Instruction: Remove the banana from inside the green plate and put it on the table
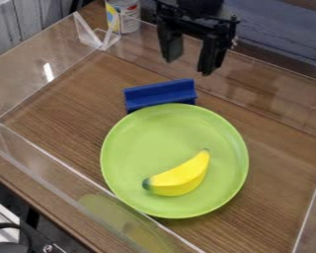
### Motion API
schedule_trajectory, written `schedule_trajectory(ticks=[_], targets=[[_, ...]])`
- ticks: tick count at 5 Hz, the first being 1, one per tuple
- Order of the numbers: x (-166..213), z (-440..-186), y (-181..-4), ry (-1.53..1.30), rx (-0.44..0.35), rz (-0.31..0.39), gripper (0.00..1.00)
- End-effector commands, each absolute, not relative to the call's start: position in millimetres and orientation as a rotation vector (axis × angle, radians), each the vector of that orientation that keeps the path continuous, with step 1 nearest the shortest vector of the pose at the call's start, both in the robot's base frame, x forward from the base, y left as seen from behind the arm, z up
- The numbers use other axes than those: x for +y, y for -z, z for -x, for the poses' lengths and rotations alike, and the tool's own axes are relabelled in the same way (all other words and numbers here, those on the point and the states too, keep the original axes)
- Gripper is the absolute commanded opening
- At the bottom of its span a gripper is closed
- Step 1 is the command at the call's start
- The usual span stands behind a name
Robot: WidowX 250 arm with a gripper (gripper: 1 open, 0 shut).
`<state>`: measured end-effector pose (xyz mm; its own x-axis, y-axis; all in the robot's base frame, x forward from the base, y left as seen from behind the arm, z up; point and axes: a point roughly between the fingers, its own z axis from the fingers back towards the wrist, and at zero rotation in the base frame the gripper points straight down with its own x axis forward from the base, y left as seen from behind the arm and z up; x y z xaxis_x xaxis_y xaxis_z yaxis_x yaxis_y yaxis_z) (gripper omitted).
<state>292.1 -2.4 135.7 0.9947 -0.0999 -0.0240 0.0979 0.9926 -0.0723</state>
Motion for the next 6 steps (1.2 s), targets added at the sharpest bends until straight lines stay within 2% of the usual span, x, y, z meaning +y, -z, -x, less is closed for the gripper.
schedule_trajectory(ticks=[1,2,4,6], targets=[[-1.2,-294.4,-145.9,0.103,-0.027,0.065,1.00],[-1.8,-291.7,-134.6,0.107,-0.001,0.070,1.00],[-17.0,-255.9,-115.5,0.196,0.021,0.089,1.00],[-23.1,-230.9,-85.8,0.257,0.023,0.076,1.00]])
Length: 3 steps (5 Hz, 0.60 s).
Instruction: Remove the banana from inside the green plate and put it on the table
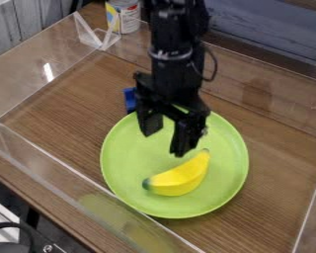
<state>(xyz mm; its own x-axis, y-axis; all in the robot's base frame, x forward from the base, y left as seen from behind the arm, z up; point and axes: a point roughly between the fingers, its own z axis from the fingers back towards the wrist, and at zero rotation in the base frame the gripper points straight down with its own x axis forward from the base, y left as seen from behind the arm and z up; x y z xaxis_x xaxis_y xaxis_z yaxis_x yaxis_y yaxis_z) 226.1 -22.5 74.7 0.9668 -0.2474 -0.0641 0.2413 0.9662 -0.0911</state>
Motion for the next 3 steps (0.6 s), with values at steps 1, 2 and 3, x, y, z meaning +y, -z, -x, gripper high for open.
schedule_trajectory(ticks=[1,2,3], targets=[[-26.1,-229.2,-69.8,0.273,0.019,0.071,1.00],[-29.2,-229.1,-54.2,0.286,0.021,0.060,1.00],[-33.0,-229.8,-38.3,0.298,0.024,0.054,1.00]])
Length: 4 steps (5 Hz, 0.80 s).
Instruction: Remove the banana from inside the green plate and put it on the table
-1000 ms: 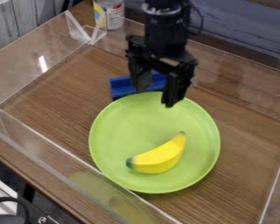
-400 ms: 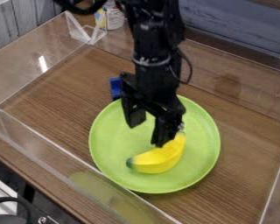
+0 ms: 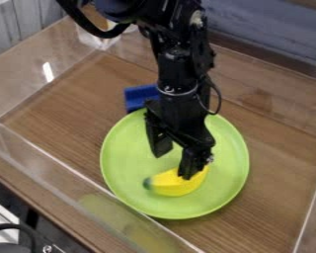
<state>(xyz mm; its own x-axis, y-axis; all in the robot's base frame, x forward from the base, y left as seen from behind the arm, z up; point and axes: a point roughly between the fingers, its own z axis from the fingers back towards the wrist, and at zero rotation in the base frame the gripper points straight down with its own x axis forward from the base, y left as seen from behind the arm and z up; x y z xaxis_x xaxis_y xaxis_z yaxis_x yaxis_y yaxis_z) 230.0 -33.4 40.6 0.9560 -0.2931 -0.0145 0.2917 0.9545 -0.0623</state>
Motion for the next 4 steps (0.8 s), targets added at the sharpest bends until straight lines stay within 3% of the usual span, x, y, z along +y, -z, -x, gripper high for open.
schedule_trajectory(ticks=[1,3,4], targets=[[-34.3,-229.6,-28.8,0.303,0.031,0.053,1.00],[-34.9,-225.5,-9.8,0.315,0.048,0.047,1.00],[-33.6,-220.7,-16.7,0.321,0.063,0.042,1.00]])
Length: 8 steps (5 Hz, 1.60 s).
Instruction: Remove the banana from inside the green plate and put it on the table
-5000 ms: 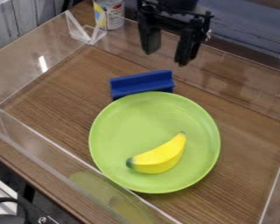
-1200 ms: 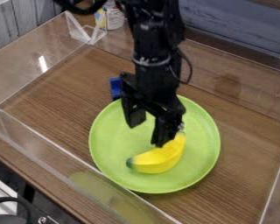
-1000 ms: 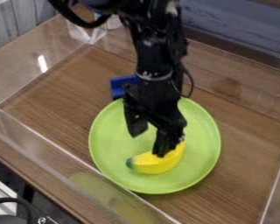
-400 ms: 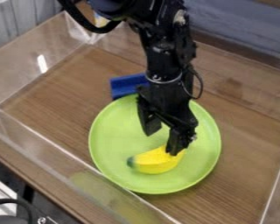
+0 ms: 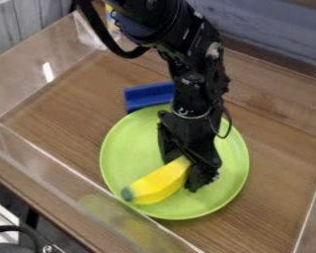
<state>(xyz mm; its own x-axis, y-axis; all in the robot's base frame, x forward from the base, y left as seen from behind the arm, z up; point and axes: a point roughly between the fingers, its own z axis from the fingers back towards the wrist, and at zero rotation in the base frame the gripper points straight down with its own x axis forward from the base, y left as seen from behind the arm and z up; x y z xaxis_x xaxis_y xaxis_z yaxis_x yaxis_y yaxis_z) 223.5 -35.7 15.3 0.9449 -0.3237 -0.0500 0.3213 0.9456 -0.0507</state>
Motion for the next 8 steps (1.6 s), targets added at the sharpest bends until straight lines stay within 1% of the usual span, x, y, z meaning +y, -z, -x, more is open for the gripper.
schedule_trajectory(ticks=[1,3,7,8], targets=[[-32.3,-219.1,-20.5,0.321,0.069,0.045,1.00],[-31.0,-219.1,-23.6,0.324,0.078,0.047,1.00],[-30.3,-221.7,-20.8,0.330,0.097,0.051,1.00],[-29.5,-222.1,-20.2,0.328,0.102,0.054,0.00]])
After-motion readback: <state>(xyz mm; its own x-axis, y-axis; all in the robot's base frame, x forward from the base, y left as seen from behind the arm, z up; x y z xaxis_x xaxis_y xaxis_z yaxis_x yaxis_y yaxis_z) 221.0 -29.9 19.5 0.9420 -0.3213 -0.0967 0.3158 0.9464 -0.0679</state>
